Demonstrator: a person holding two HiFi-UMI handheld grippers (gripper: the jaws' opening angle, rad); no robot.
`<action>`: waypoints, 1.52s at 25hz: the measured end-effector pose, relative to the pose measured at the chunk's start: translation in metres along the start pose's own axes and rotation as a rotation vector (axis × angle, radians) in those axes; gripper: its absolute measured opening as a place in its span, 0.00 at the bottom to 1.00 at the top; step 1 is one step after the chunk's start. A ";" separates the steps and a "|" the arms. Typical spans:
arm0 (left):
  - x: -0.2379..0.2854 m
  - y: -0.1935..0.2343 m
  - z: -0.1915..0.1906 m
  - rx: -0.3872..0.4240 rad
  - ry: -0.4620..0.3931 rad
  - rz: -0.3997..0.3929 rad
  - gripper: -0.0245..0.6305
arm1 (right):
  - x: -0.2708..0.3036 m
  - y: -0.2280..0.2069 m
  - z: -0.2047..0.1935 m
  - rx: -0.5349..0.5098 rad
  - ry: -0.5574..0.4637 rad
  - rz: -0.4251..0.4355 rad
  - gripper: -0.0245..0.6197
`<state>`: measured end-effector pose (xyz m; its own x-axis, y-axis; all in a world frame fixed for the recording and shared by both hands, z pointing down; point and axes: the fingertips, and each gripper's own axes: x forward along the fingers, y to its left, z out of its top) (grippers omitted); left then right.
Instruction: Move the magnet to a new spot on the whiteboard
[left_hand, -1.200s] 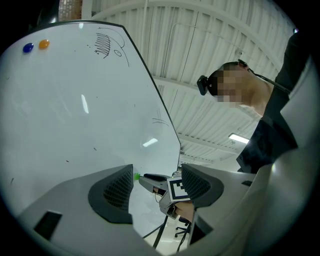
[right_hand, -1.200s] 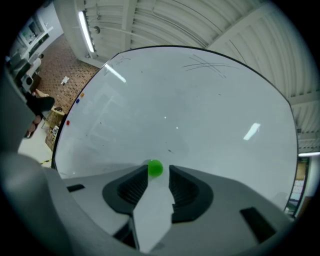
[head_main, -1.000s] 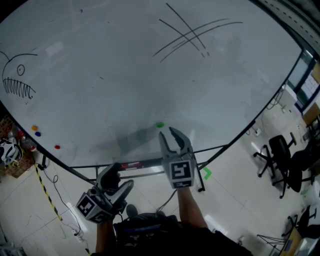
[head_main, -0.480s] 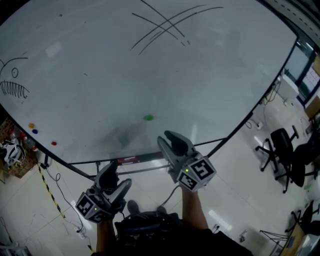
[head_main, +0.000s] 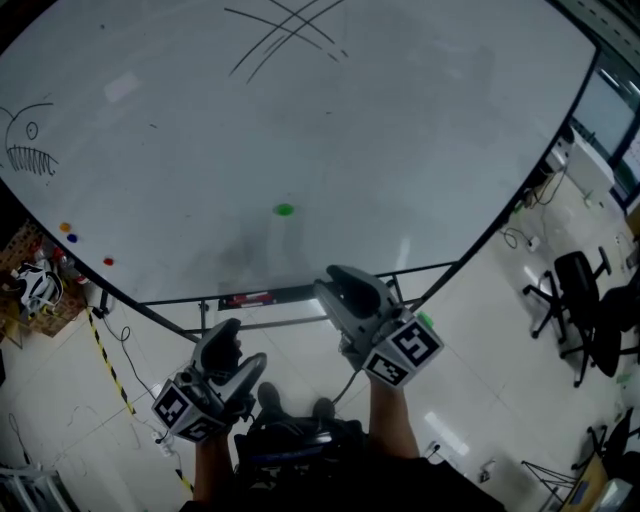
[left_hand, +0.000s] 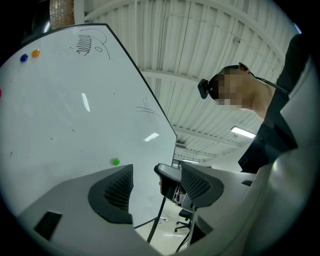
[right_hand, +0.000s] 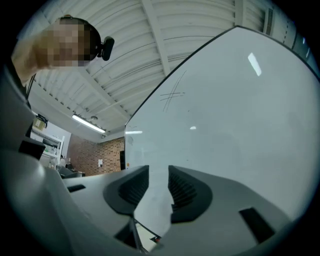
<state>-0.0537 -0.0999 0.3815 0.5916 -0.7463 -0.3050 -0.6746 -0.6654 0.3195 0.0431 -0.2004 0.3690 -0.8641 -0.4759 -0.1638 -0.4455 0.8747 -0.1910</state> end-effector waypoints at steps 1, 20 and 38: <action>-0.001 -0.004 -0.003 0.002 0.006 0.006 0.49 | -0.005 0.002 -0.001 0.010 -0.004 0.008 0.27; -0.054 -0.054 -0.002 0.002 0.002 -0.027 0.49 | -0.049 0.069 0.011 0.014 -0.062 0.025 0.26; -0.148 -0.106 0.011 -0.131 -0.029 -0.185 0.49 | -0.098 0.200 -0.002 -0.026 -0.007 -0.100 0.26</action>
<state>-0.0744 0.0815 0.3834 0.6857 -0.6118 -0.3944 -0.4917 -0.7888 0.3688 0.0383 0.0218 0.3483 -0.8133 -0.5617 -0.1516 -0.5357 0.8247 -0.1814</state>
